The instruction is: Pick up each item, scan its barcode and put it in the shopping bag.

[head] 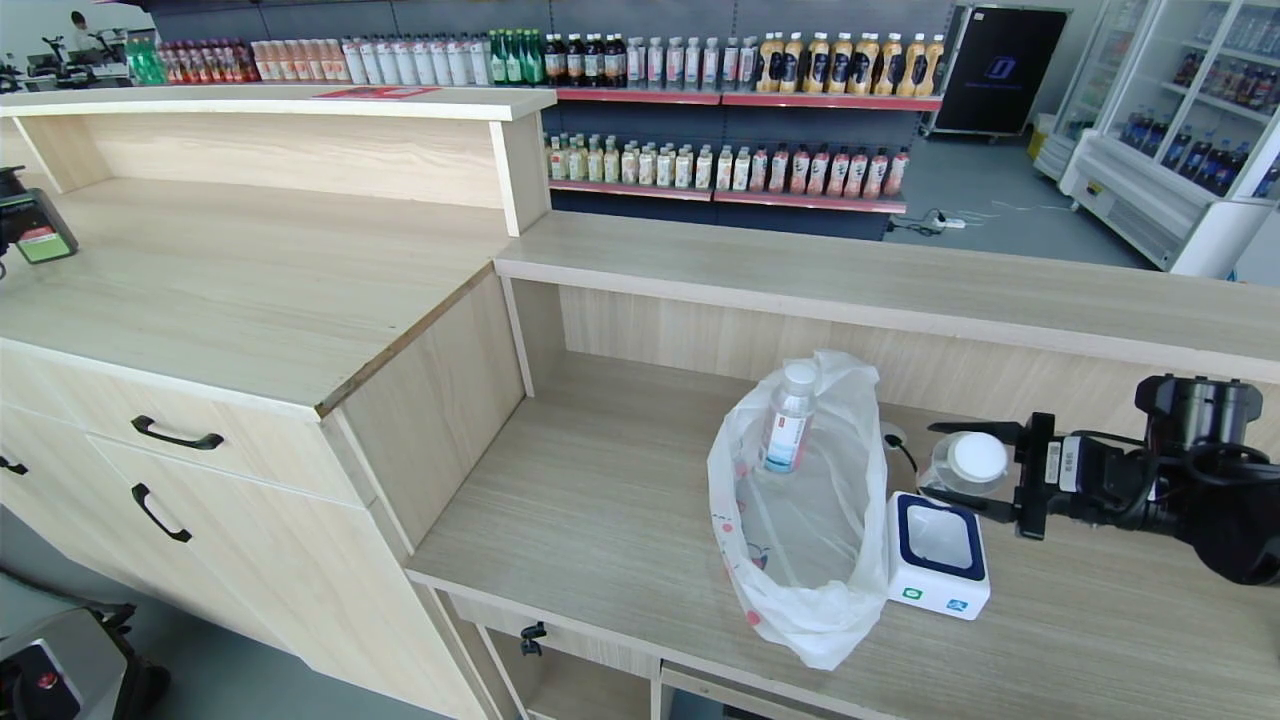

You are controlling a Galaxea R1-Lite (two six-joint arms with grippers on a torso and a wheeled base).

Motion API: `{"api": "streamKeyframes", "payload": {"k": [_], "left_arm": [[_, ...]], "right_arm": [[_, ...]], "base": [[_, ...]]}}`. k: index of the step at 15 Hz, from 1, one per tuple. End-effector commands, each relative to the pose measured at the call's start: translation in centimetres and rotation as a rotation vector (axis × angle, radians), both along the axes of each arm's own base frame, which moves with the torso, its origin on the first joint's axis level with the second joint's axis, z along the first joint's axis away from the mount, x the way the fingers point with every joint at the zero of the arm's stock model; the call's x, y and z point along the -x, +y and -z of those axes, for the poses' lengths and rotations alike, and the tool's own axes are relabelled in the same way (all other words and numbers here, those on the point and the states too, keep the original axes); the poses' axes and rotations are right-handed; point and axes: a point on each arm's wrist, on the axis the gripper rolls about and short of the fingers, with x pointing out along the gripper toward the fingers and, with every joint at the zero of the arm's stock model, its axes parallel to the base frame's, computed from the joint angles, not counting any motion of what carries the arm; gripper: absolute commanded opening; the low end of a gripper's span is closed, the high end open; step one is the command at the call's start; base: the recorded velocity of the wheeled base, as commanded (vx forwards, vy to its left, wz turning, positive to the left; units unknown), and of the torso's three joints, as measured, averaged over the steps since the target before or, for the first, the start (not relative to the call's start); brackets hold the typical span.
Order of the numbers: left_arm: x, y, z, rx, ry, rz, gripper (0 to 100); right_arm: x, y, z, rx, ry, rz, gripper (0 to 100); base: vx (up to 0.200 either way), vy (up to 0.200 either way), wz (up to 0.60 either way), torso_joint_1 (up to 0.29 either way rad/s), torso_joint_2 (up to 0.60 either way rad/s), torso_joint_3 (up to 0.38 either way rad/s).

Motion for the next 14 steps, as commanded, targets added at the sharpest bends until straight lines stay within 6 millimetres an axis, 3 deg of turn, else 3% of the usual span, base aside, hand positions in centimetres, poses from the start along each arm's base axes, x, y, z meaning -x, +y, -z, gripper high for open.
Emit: {"api": "streamKeyframes", "payload": {"k": [1,11,12,14], "left_arm": [[0.0,0.0,0.0,-0.001,0.001,0.0,100],[0.0,0.0,0.0,0.001,0.001,0.0,100],[0.0,0.0,0.0,0.001,0.001,0.0,100],[0.0,0.0,0.0,-0.001,0.001,0.0,100]], "right_arm": [[-0.1,0.0,0.2,-0.001,0.005,-0.003,0],[-1.9,1.7,0.3,-0.018,0.012,-0.054,0],[-1.8,1.7,0.1,-0.019,0.01,-0.05,0],[-0.6,1.1,-2.9,-0.047,-0.008,-0.02,0]], "base": [[0.0,0.0,0.0,0.0,0.0,0.0],[0.0,0.0,0.0,0.0,0.0,0.0],[0.0,0.0,0.0,0.0,0.0,0.0],[0.0,0.0,0.0,0.0,0.0,0.0]]}}
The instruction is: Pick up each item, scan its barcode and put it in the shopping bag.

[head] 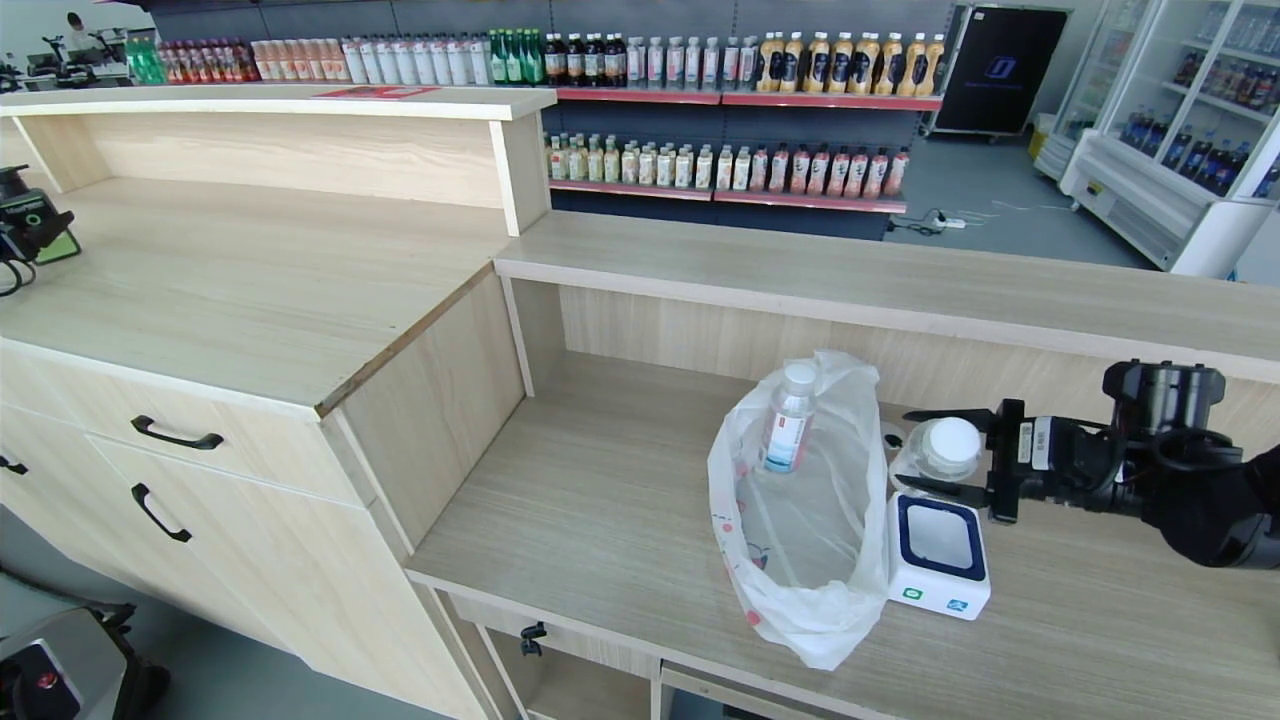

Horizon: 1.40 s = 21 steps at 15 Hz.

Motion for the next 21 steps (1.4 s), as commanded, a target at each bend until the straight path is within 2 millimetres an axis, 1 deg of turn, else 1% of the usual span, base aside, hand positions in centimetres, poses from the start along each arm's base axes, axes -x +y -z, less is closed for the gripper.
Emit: {"api": "streamKeyframes", "payload": {"k": [1,2,3,4,5,6,8,10,11,12,14,15,16,17,18,19,21], "left_arm": [[0.0,0.0,0.0,-0.001,0.001,0.0,100],[0.0,0.0,0.0,0.001,0.001,0.0,100],[0.0,0.0,0.0,0.001,0.001,0.0,100],[0.0,0.0,0.0,-0.001,0.001,0.0,100],[0.0,0.0,0.0,0.001,0.001,0.0,100],[0.0,0.0,0.0,0.001,0.001,0.0,100],[0.0,0.0,0.0,0.001,0.001,0.0,100],[0.0,0.0,0.0,0.001,0.001,0.0,100],[0.0,0.0,0.0,0.001,0.001,0.0,100],[0.0,0.0,0.0,0.001,0.001,0.0,100],[0.0,0.0,0.0,0.001,0.001,0.0,100],[0.0,0.0,0.0,0.001,0.001,0.0,100],[0.0,0.0,0.0,-0.001,0.001,0.0,100],[0.0,0.0,0.0,0.001,0.001,0.0,100],[0.0,0.0,0.0,0.001,0.001,0.0,100],[0.0,0.0,0.0,0.001,0.001,0.0,100],[0.0,0.0,0.0,0.001,0.001,0.0,100]], "right_arm": [[2.2,-0.9,-5.0,-0.062,-0.012,0.061,0],[3.8,-1.2,-7.7,-0.14,0.061,0.131,0],[4.2,-1.3,-8.3,-0.161,0.079,0.158,0],[6.5,-1.6,-11.1,-0.28,0.166,0.336,0],[8.9,-1.6,-12.7,-0.397,0.226,0.517,0],[10.4,-2.1,-12.5,-0.442,0.248,0.631,0],[12.4,-2.3,-11.5,-0.462,0.256,0.78,0],[13.6,-2.1,-11.7,-0.484,0.227,0.893,0],[13.7,-1.8,-11.7,-0.495,0.237,0.907,0],[13.8,-1.4,-11.8,-0.523,0.255,0.891,0],[13.7,-0.2,-11.9,-0.543,0.27,0.886,0],[13.5,0.7,-11.8,-0.557,0.286,0.886,0],[13.2,2.6,-11.5,-0.562,0.314,0.869,0],[13.0,3.6,-11.1,-0.547,0.335,0.854,0],[12.9,4.2,-10.5,-0.528,0.361,0.833,0],[12.6,4.6,-9.5,-0.495,0.405,0.829,0],[11.4,4.6,-6.6,-0.418,0.493,0.866,0]], "base": [[0.0,0.0,0.0,0.0,0.0,0.0],[0.0,0.0,0.0,0.0,0.0,0.0],[0.0,0.0,0.0,0.0,0.0,0.0],[0.0,0.0,0.0,0.0,0.0,0.0],[0.0,0.0,0.0,0.0,0.0,0.0],[0.0,0.0,0.0,0.0,0.0,0.0],[0.0,0.0,0.0,0.0,0.0,0.0],[0.0,0.0,0.0,0.0,0.0,0.0],[0.0,0.0,0.0,0.0,0.0,0.0],[0.0,0.0,0.0,0.0,0.0,0.0],[0.0,0.0,0.6,0.002,0.0,0.002],[0.0,0.0,0.6,-0.002,0.0,0.002],[0.0,0.0,0.6,0.002,0.0,0.002],[0.0,0.0,0.6,0.012,0.0,-0.002],[0.0,0.0,0.6,0.007,0.0,0.002],[0.0,0.0,0.0,0.0,0.0,0.0],[0.0,0.0,0.0,0.0,0.0,0.0]]}}
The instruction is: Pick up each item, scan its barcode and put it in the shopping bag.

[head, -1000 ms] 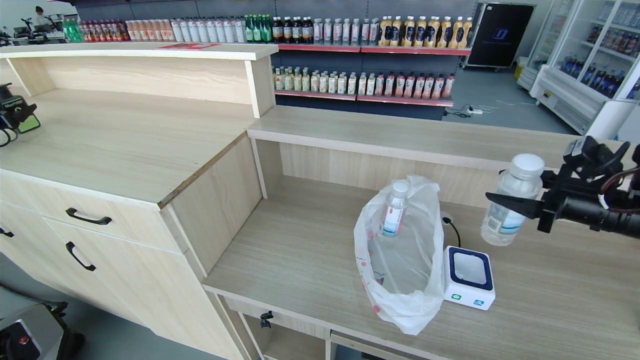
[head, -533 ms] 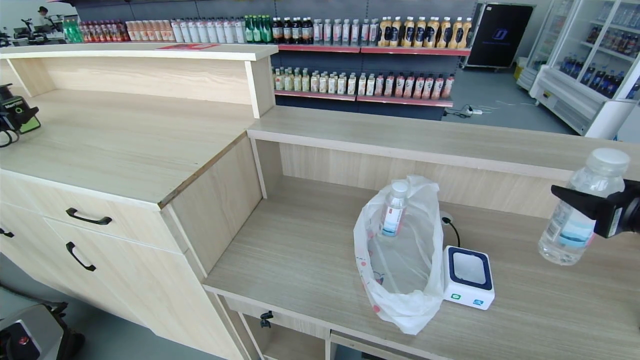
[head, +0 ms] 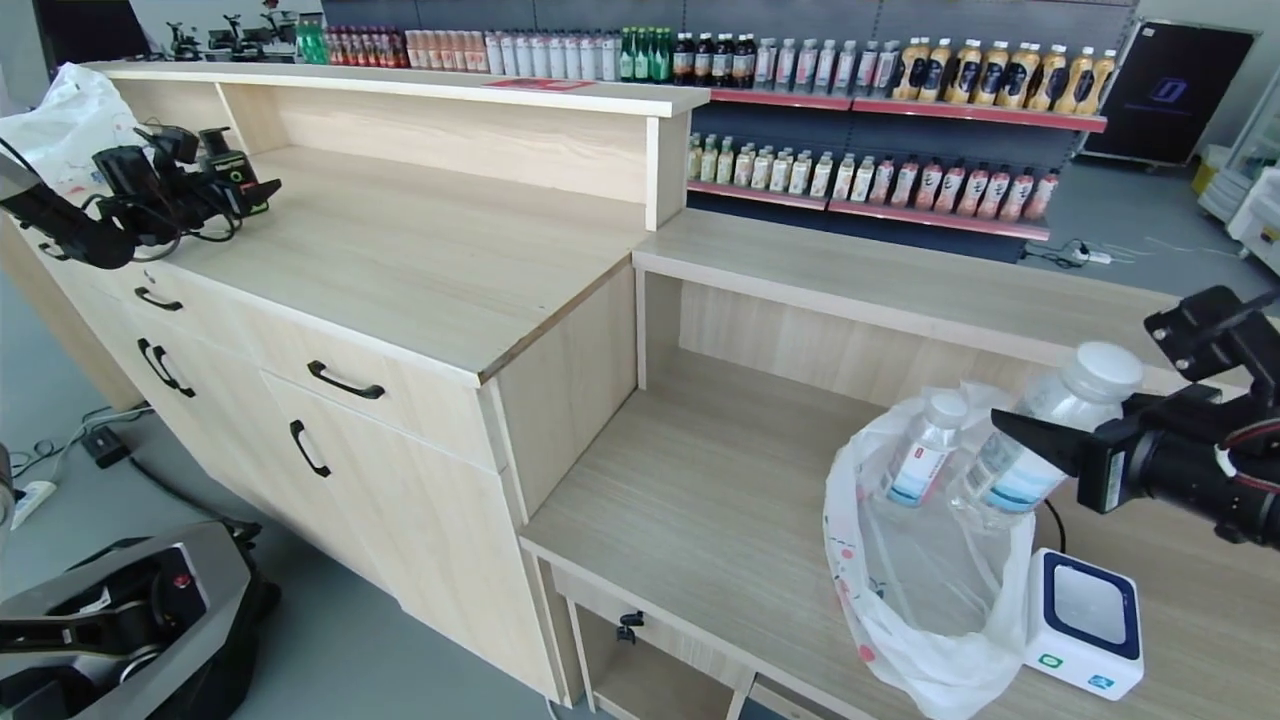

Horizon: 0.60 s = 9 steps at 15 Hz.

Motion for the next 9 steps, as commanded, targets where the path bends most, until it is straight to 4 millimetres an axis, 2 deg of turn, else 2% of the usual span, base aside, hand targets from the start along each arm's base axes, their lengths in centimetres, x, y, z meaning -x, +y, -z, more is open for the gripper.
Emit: {"api": "streamKeyframes", "payload": {"k": [1,2,4,9], "left_arm": [[0.0,0.0,0.0,0.0,0.001,-0.001,100],[0.0,0.0,0.0,0.0,0.001,-0.001,100],[0.0,0.0,0.0,0.0,0.001,-0.001,100],[0.0,0.0,0.0,0.0,0.001,-0.001,100]], "right_arm": [[-1.7,0.2,3.6,0.028,0.141,-0.005,0],[-3.1,-0.1,5.3,0.032,0.178,0.013,0],[-4.6,-0.1,7.3,0.034,0.199,0.015,0],[-6.7,0.6,10.1,0.027,0.221,-0.005,0]], "base": [[0.0,0.0,0.0,0.0,0.0,0.0],[0.0,0.0,0.0,0.0,0.0,0.0],[0.0,0.0,0.0,0.0,0.0,0.0],[0.0,0.0,0.0,0.0,0.0,0.0]]}}
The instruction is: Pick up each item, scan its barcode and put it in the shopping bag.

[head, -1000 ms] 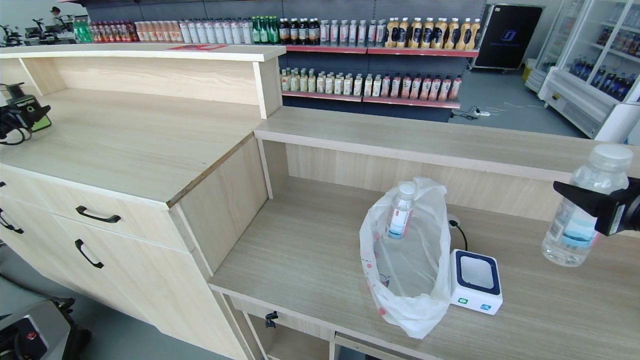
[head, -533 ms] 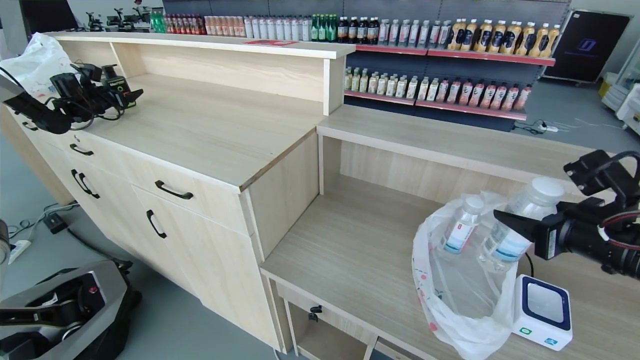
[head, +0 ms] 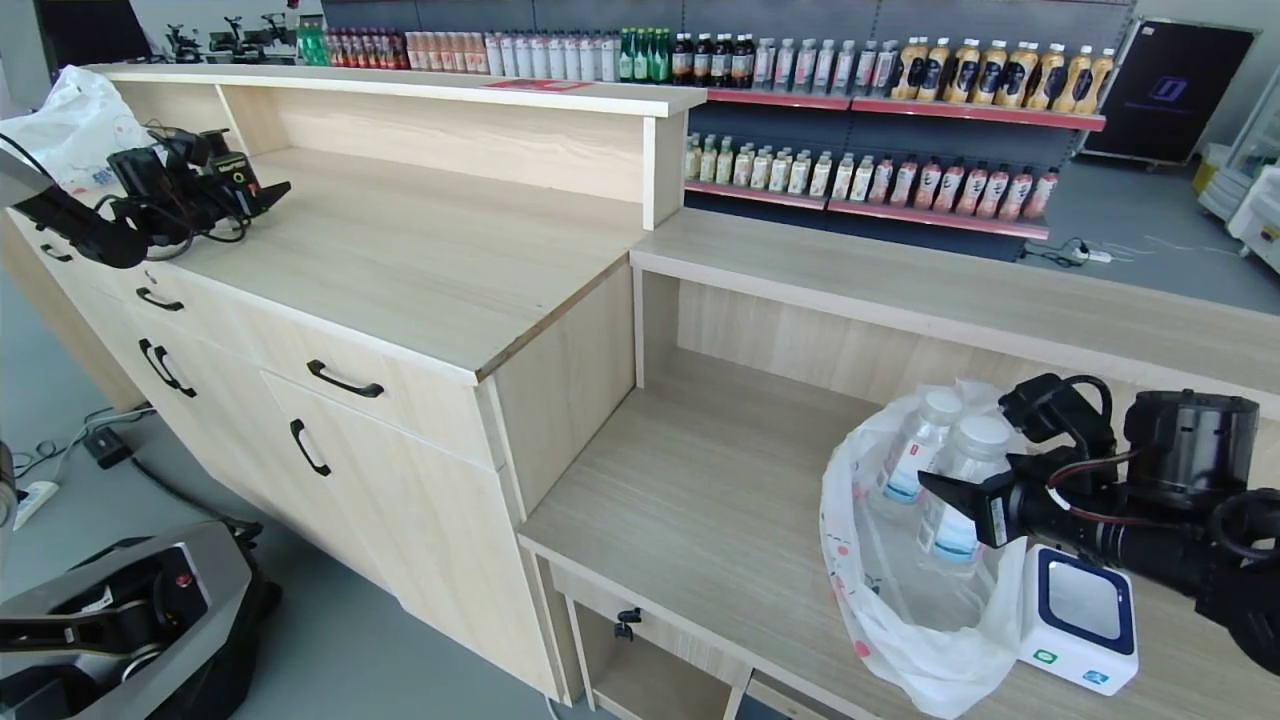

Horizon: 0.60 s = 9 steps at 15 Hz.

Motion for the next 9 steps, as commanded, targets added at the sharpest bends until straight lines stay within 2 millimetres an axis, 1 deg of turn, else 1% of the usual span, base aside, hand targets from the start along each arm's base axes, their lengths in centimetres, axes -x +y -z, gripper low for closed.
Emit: {"api": "streamKeyframes", "payload": {"k": [1,4,5,9], "left_arm": [[0.0,0.0,0.0,0.001,0.001,0.0,100],[0.0,0.0,0.0,-0.001,0.001,0.0,100],[0.0,0.0,0.0,0.001,0.001,0.0,100],[0.0,0.0,0.0,-0.001,0.001,0.0,100]], "right_arm": [[-1.2,0.5,2.5,-0.01,0.042,-0.038,0],[-1.8,0.8,2.6,-0.051,-0.033,-0.148,0],[-1.9,0.9,2.9,-0.059,-0.043,-0.172,0],[-2.8,0.9,5.0,-0.065,-0.046,-0.191,0]], "base": [[0.0,0.0,0.0,0.0,0.0,0.0],[0.0,0.0,0.0,0.0,0.0,0.0],[0.0,0.0,0.0,0.0,0.0,0.0],[0.0,0.0,0.0,0.0,0.0,0.0]]}}
